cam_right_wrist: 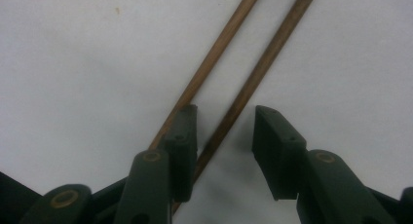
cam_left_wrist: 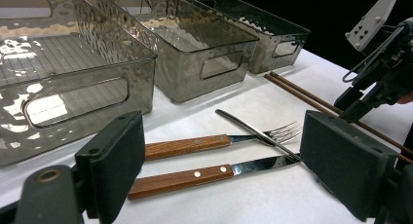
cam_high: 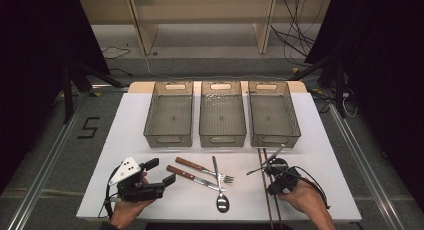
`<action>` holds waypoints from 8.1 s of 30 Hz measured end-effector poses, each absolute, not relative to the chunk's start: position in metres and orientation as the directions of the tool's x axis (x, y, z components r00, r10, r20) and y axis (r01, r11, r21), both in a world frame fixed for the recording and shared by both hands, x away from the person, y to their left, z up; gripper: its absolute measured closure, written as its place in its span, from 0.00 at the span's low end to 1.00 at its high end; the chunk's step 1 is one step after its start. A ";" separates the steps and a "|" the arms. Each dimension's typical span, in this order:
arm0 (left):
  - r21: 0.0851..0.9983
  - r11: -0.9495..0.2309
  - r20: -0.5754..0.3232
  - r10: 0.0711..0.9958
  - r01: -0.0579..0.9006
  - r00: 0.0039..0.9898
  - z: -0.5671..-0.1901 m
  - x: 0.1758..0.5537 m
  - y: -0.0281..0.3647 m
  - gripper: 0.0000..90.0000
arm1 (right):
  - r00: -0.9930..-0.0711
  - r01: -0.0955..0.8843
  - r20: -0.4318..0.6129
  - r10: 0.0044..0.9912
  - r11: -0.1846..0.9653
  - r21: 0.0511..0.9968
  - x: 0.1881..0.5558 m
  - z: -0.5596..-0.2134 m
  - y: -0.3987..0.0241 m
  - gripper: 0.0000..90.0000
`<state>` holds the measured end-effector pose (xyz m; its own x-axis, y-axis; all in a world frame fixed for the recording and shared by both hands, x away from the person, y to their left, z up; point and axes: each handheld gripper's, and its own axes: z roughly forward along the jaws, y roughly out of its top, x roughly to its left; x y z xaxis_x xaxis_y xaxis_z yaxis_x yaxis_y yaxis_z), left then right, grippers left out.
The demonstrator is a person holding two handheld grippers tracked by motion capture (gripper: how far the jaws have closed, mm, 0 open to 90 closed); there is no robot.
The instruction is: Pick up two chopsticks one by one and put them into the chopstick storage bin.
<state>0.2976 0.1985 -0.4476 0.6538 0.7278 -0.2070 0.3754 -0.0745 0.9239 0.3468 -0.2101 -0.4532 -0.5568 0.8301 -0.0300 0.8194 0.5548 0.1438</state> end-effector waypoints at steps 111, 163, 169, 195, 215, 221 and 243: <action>0.928 -0.062 -0.211 0.724 0.367 0.656 -0.445 0.297 0.199 0.18 | -0.624 0.680 0.352 0.698 0.262 0.684 0.453 -0.357 -0.079 0.95; 0.933 -0.048 -0.219 0.707 0.355 0.673 -0.441 0.297 0.199 0.18 | -0.556 0.688 0.333 0.762 0.197 0.699 0.538 -0.378 0.014 0.95; 0.934 -0.050 -0.217 0.706 0.353 0.674 -0.441 0.297 0.199 0.18 | -0.543 0.711 0.333 0.771 0.210 0.671 0.540 -0.383 0.015 0.75; 0.930 -0.047 -0.223 0.714 0.364 0.663 -0.442 0.296 0.201 0.18 | -0.644 0.653 0.264 0.718 0.337 0.678 0.482 -0.337 -0.068 0.40; 0.928 -0.055 -0.217 0.725 0.369 0.654 -0.444 0.297 0.203 0.18 | -0.596 0.734 0.229 0.769 0.407 0.544 0.397 -0.387 -0.170 0.39; 0.928 -0.055 -0.216 0.725 0.368 0.654 -0.444 0.297 0.203 0.18 | -0.568 0.766 0.211 0.795 0.418 0.488 0.383 -0.406 -0.185 0.42; 0.930 -0.066 -0.204 0.726 0.362 0.657 -0.444 0.296 0.202 0.18 | -0.546 0.819 0.151 0.824 0.488 0.301 0.361 -0.442 -0.191 0.57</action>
